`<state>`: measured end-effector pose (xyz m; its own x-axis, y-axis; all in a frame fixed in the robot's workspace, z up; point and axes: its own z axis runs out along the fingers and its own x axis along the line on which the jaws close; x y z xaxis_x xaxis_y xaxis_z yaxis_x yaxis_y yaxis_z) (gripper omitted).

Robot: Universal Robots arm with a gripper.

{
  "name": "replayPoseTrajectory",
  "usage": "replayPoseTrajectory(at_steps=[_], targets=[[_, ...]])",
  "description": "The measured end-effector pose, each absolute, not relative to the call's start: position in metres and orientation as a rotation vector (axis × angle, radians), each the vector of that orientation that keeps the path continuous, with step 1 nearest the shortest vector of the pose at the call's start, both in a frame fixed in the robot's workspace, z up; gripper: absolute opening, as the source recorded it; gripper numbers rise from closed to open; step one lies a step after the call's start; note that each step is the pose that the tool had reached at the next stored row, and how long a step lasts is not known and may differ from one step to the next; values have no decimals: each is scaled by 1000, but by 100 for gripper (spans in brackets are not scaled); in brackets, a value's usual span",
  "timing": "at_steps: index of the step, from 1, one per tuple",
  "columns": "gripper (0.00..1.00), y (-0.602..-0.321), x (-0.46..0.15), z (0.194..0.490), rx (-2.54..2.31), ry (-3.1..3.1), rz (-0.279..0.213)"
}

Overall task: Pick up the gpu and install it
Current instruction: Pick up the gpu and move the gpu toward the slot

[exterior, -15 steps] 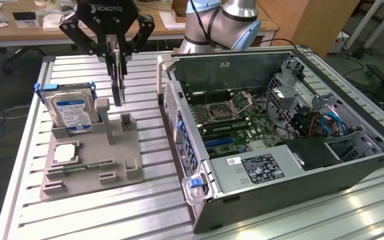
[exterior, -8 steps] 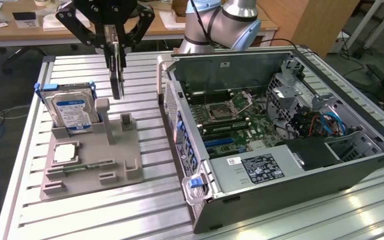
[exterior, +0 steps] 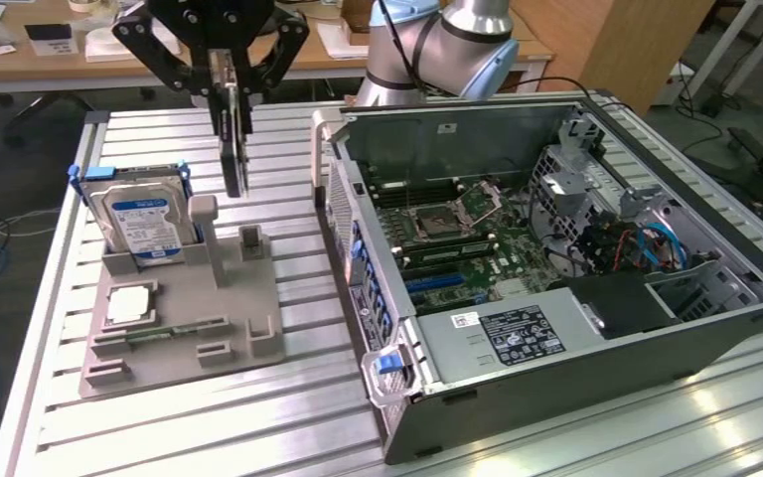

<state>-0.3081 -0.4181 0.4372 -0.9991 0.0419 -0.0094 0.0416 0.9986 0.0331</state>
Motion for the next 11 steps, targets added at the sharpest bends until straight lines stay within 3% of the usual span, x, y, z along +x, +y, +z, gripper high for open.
replayPoseTrajectory(at_steps=[11], targets=[[27,-418,-294,437,66,3130,52]])
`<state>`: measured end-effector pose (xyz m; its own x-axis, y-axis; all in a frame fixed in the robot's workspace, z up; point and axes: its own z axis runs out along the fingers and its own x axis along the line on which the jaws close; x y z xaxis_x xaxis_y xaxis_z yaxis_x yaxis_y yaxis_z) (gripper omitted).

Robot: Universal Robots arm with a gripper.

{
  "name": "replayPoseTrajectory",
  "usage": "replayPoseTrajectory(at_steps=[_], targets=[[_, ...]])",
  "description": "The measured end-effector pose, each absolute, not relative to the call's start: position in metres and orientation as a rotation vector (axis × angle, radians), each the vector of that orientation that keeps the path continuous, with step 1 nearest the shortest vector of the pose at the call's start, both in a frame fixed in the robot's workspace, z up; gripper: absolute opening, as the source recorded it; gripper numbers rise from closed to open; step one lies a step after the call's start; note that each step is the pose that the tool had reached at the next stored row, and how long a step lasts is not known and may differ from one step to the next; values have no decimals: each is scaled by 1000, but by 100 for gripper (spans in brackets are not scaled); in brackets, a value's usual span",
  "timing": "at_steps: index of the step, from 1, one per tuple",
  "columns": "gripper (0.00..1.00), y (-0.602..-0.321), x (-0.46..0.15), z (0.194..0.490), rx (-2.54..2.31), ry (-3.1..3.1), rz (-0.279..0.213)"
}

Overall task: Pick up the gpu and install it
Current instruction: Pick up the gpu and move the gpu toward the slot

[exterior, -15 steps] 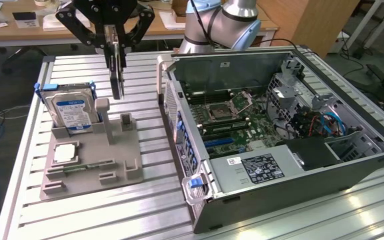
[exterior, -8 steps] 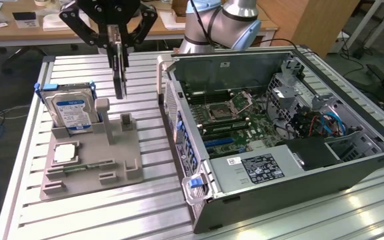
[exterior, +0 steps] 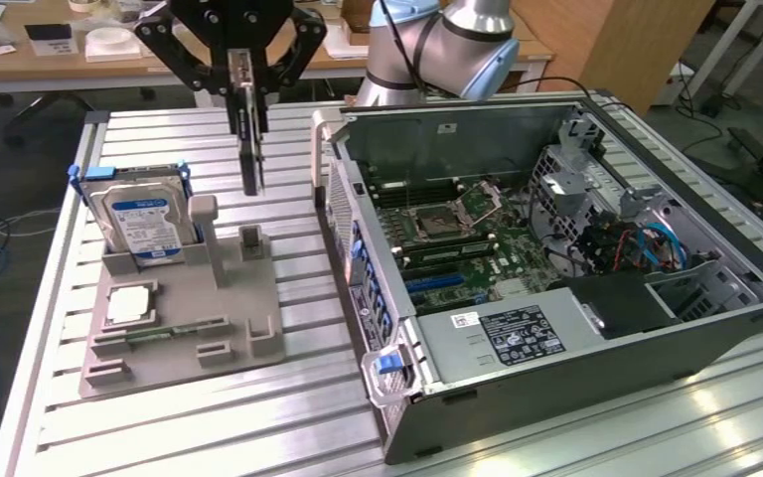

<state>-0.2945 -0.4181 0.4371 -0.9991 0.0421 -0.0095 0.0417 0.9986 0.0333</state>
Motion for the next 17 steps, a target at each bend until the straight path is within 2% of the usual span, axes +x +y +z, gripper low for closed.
replayPoseTrajectory(at_steps=[17], targets=[[27,-418,-273,437,66,3130,52]])
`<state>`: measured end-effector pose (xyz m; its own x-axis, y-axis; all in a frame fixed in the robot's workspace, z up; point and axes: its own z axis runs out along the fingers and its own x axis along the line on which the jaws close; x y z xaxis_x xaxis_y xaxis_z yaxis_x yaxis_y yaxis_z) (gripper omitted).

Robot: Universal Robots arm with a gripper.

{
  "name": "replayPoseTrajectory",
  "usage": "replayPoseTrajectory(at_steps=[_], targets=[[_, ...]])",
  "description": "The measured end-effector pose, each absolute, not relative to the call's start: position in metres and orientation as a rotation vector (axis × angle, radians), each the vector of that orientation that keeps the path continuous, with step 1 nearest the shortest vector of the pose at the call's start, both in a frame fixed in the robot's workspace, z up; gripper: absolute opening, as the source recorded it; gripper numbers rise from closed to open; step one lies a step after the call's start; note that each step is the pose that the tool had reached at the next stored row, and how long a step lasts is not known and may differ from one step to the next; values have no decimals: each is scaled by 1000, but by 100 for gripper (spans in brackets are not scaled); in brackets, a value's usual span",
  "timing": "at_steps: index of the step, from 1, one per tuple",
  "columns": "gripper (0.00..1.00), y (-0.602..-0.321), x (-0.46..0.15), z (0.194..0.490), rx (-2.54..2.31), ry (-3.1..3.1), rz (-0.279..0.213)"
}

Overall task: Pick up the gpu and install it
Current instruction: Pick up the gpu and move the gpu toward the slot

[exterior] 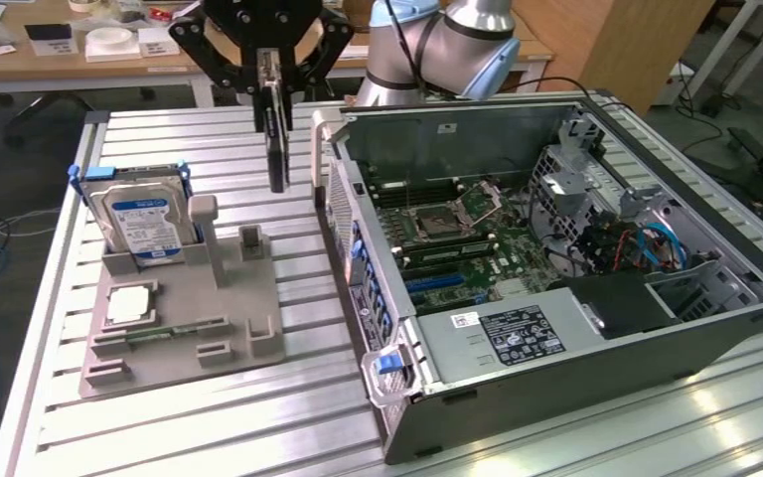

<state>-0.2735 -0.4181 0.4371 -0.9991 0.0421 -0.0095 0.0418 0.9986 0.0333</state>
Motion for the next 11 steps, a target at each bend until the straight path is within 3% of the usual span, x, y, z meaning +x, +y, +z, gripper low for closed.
replayPoseTrajectory(at_steps=[11], targets=[[27,-418,-261,437,66,3130,52]])
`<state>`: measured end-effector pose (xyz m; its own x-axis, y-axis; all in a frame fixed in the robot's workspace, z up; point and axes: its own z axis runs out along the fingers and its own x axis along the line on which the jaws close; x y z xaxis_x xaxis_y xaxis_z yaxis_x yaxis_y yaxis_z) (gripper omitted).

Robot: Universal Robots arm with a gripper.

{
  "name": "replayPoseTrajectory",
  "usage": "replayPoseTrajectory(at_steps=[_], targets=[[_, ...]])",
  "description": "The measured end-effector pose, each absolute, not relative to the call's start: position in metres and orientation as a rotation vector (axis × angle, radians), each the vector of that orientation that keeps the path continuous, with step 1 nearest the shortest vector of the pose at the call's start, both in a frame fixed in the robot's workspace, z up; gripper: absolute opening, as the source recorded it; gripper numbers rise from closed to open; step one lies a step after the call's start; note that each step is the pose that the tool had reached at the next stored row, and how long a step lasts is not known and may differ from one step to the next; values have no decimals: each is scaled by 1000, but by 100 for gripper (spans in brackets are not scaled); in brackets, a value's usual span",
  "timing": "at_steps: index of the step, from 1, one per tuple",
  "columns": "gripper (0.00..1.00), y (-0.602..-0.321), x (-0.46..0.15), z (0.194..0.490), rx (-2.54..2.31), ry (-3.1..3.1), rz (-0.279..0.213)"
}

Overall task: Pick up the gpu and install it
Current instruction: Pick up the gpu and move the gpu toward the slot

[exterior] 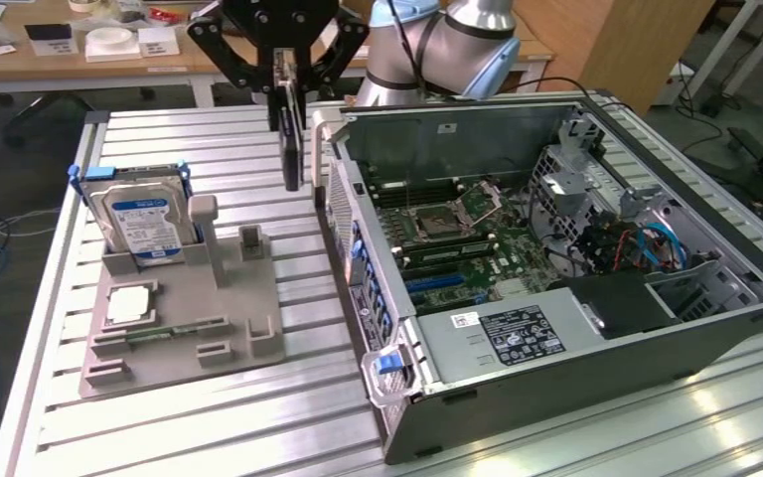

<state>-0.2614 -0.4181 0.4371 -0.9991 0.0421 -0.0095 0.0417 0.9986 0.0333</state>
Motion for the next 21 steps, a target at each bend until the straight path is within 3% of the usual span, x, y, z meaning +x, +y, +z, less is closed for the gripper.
replayPoseTrajectory(at_steps=[21], targets=[[27,-418,-240,437,66,3130,52]])
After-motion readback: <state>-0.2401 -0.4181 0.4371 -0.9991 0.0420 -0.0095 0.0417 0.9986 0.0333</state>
